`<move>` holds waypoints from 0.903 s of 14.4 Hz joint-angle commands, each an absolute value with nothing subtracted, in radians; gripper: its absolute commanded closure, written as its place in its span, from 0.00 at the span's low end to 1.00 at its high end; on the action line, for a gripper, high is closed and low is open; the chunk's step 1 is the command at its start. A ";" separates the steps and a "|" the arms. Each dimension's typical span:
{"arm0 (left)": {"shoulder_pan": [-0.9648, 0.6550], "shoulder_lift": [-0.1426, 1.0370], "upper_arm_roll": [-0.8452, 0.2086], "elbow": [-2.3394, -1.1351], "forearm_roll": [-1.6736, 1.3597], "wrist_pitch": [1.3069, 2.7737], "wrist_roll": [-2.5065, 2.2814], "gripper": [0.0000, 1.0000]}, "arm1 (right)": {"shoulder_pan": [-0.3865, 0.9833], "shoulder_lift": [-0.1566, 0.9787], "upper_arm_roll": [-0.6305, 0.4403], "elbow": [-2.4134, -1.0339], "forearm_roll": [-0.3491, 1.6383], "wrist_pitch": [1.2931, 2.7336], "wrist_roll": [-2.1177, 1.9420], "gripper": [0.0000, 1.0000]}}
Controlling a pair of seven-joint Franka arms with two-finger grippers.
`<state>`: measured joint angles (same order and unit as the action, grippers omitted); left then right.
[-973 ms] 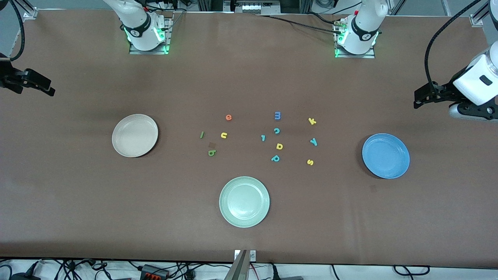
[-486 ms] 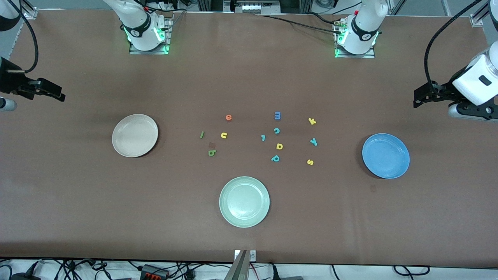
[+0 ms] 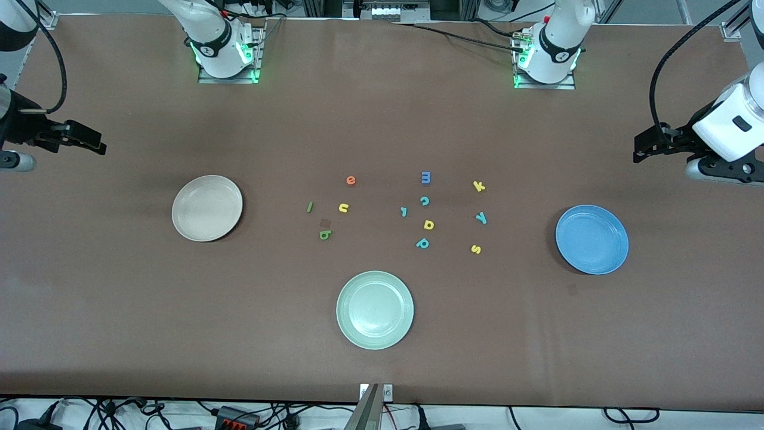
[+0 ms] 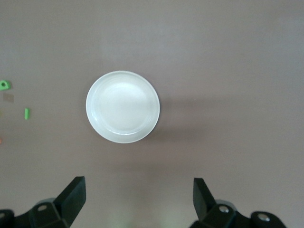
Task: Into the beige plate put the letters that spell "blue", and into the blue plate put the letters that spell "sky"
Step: 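Move the left gripper and the right gripper toward the scattered letters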
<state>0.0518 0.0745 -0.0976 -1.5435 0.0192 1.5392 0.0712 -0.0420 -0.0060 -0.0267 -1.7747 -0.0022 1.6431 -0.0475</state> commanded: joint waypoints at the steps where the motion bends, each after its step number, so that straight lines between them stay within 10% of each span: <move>1: 0.054 0.094 -0.098 -1.513 -0.003 1.513 0.081 0.00 | 0.035 0.046 -0.025 -1.799 0.003 1.647 -0.054 0.00; 8: 0.023 0.244 -0.107 -1.522 -0.001 1.522 0.081 0.00 | 0.256 0.192 -0.025 -1.891 0.055 1.854 0.044 0.00; 13: -0.060 0.374 -0.110 -1.623 -0.005 1.803 -0.029 0.00 | 0.471 0.320 -0.025 -1.944 0.054 2.084 0.364 0.00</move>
<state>-0.0243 0.3474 -0.1108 -1.5742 0.0187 1.7100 0.0262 0.4063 0.2822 -0.0138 -1.9406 0.0460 2.0289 0.2677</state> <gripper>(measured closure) 0.000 0.000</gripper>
